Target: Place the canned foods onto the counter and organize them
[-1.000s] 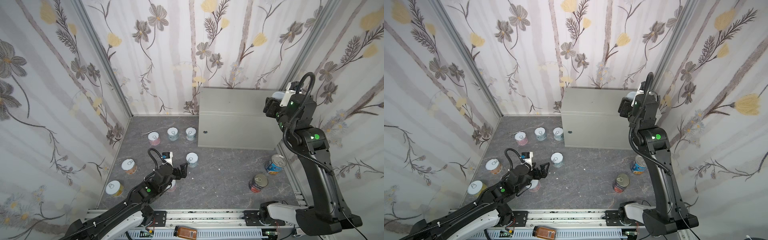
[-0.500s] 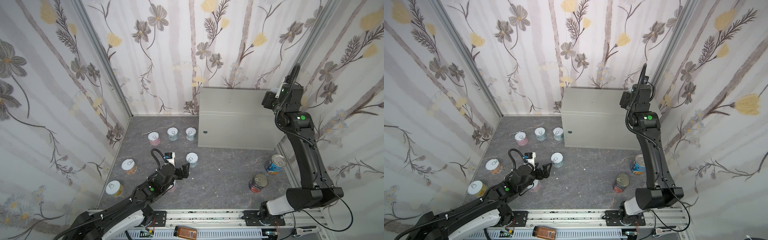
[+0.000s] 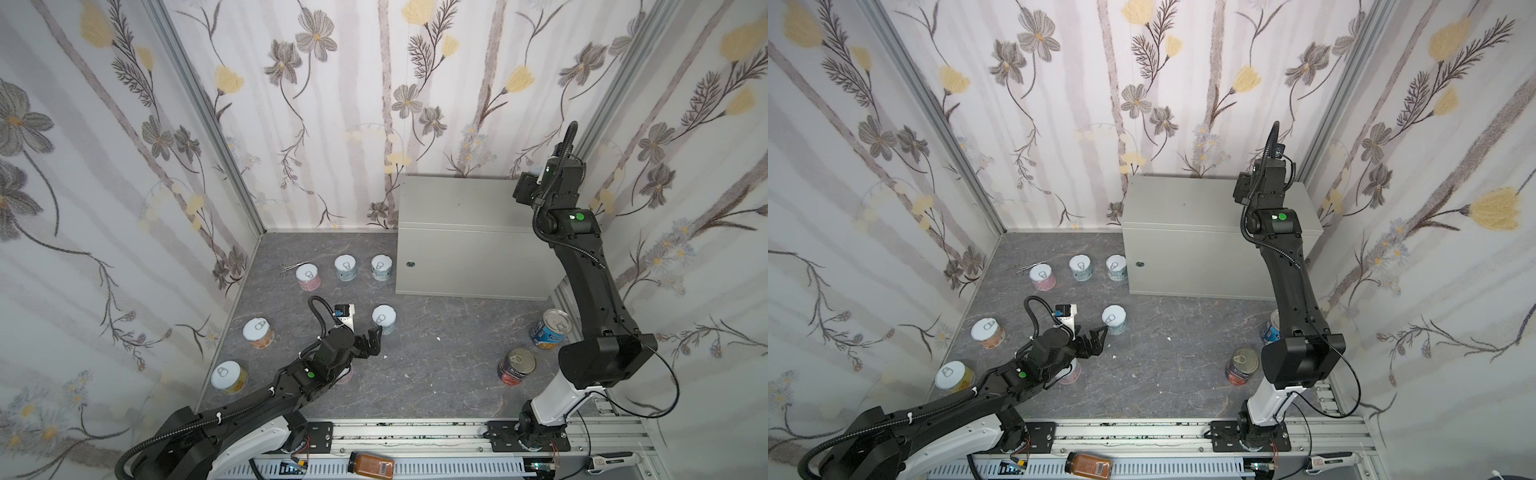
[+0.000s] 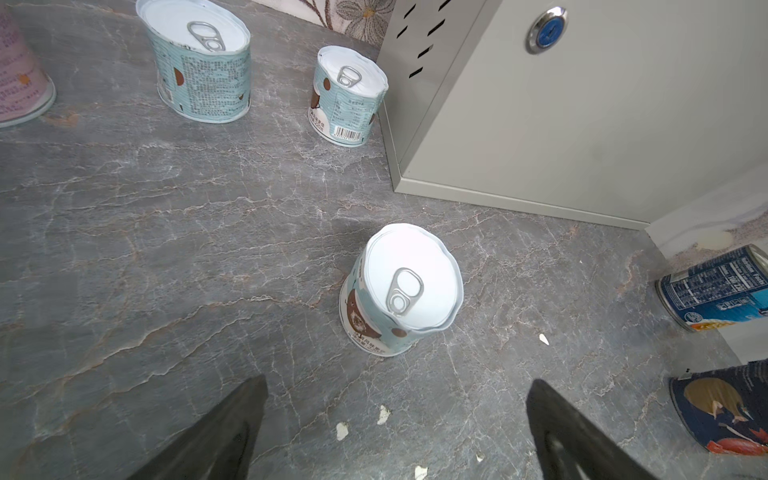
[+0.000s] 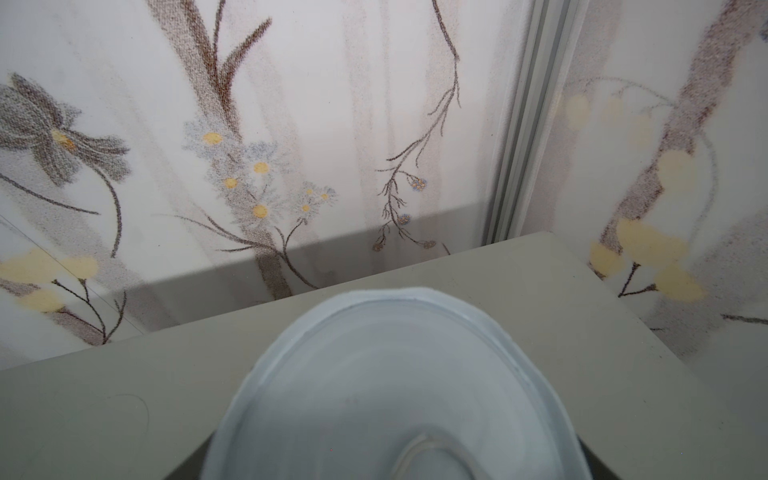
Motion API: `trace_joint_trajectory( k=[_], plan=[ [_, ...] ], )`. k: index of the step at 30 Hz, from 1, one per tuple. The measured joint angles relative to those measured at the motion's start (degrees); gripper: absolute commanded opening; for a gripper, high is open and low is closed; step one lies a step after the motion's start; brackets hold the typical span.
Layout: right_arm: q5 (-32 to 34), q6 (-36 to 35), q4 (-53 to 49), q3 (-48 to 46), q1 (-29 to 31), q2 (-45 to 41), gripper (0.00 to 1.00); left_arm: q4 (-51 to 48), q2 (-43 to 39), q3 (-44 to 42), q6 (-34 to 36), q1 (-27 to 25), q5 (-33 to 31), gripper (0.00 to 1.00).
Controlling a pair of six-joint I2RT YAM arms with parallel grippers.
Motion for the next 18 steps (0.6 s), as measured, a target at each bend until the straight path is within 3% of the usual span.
trace_joint_trajectory(
  k=[12, 18],
  plan=[
    [-2.5, -1.0, -1.2, 11.4, 3.6, 10.2, 0.45, 2.2, 2.2, 0.1, 0.7, 0.0, 0.0, 1.0],
    [-3.1, -1.9, -4.2, 22.6, 9.2, 18.4, 0.45, 2.6, 2.5, 0.1, 0.7, 0.0, 0.0, 1.0]
  ],
)
